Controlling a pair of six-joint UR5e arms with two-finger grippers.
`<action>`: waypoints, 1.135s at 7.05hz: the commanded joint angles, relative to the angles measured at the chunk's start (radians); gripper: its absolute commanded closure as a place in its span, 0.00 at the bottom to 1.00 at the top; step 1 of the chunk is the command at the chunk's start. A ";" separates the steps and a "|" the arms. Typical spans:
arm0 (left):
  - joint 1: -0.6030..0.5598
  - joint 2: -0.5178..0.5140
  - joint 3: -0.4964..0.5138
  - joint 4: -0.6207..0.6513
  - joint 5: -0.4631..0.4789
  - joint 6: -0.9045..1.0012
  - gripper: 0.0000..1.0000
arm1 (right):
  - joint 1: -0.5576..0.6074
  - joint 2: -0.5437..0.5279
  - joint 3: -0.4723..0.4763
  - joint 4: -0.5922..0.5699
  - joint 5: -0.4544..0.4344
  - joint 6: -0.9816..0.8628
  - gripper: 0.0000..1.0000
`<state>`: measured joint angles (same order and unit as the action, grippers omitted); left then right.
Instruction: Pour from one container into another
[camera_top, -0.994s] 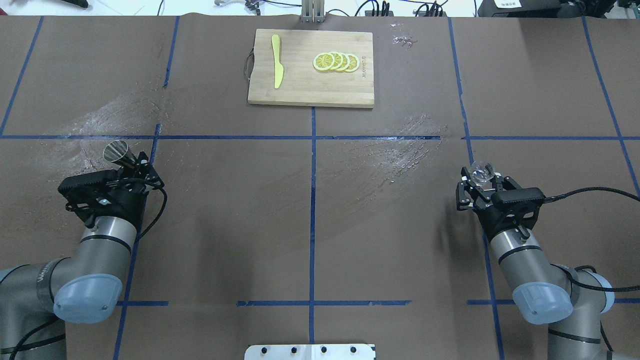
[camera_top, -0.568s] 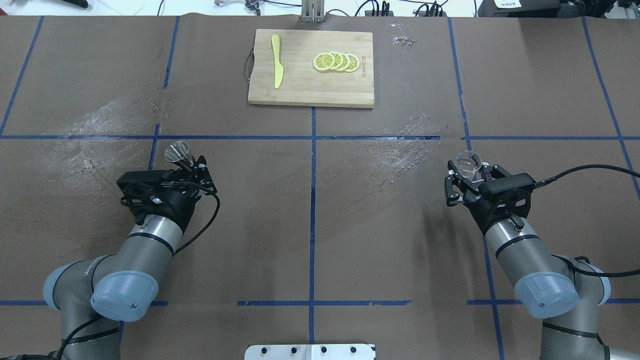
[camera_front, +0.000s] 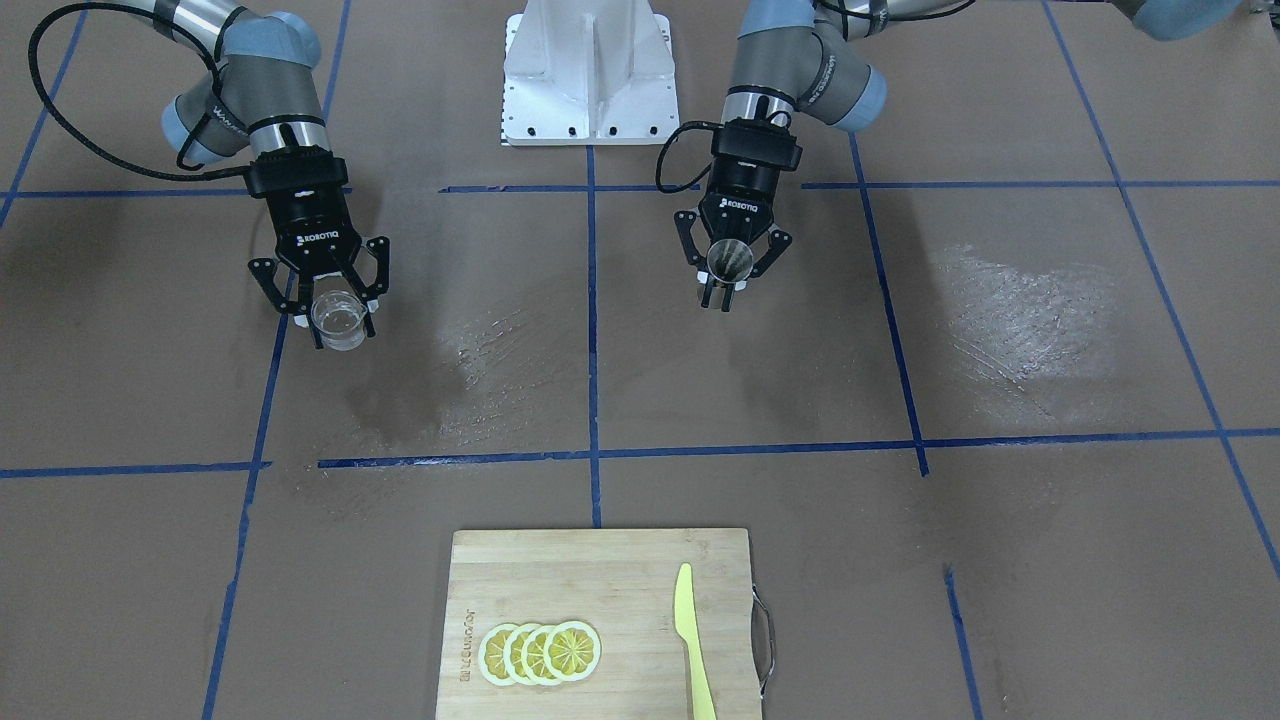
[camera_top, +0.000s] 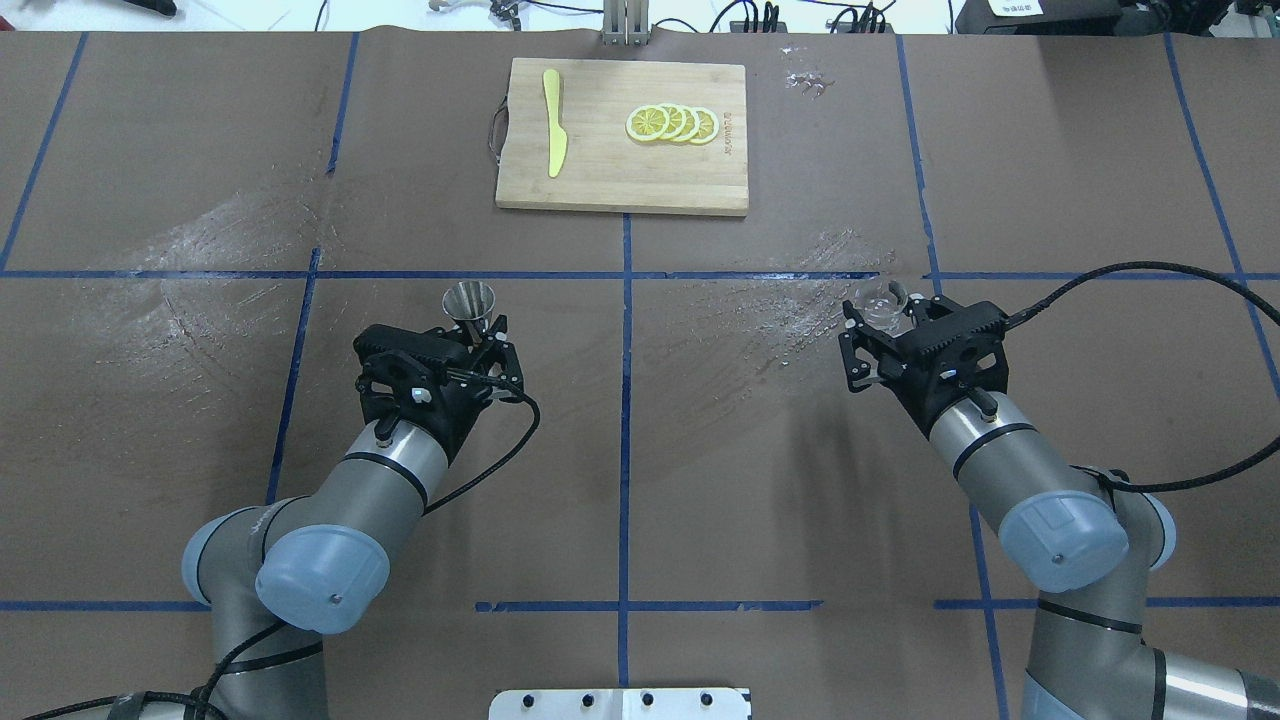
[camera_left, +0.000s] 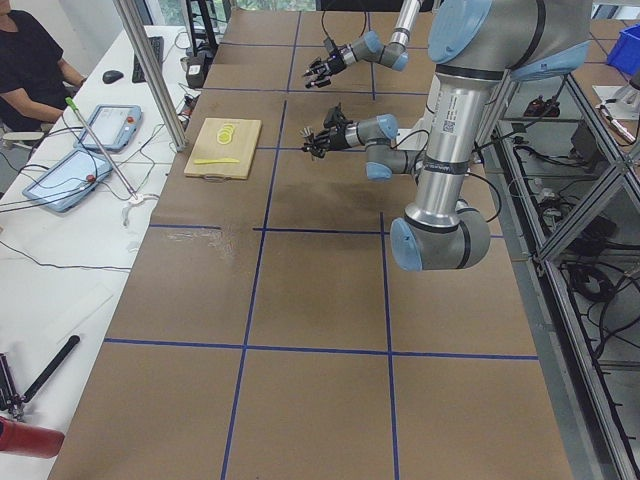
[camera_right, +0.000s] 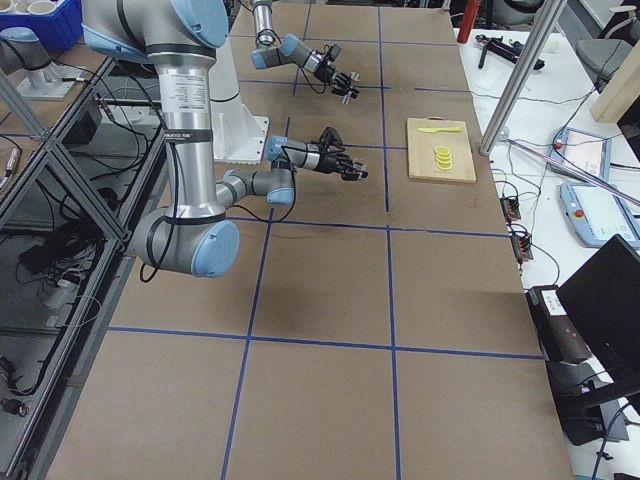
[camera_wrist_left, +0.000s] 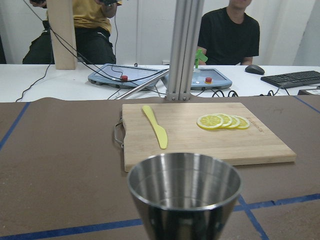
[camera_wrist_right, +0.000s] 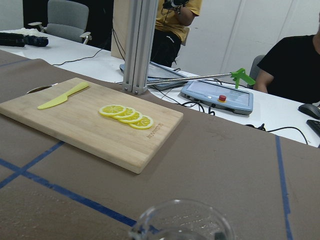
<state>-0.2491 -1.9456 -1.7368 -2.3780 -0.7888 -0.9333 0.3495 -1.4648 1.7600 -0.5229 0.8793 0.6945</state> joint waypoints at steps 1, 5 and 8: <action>-0.002 -0.079 0.012 -0.003 -0.061 0.178 1.00 | 0.054 0.024 0.028 -0.005 0.147 -0.132 1.00; -0.004 -0.189 0.150 -0.122 -0.159 0.203 1.00 | 0.072 0.077 0.087 -0.153 0.236 -0.187 1.00; -0.004 -0.249 0.204 -0.122 -0.205 0.250 1.00 | 0.074 0.179 0.188 -0.418 0.208 -0.216 1.00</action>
<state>-0.2530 -2.1622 -1.5672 -2.5000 -0.9869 -0.7069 0.4242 -1.3255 1.9042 -0.8217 1.1009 0.4893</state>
